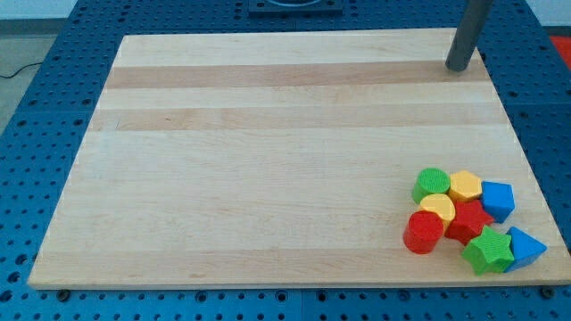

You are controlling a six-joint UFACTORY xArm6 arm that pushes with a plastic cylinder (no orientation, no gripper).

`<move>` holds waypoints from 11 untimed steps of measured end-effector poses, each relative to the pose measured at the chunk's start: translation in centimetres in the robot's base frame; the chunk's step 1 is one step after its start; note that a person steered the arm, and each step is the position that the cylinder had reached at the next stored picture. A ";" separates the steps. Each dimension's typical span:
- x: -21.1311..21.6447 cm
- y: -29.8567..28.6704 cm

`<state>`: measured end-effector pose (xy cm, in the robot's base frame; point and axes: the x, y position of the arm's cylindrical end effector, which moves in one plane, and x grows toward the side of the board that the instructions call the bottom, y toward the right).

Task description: Slightly push blue triangle downwards

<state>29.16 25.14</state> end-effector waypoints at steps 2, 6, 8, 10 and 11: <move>6.1 1.8; 19.4 1.1; 27.5 1.1; 30.4 1.0; 31.2 1.0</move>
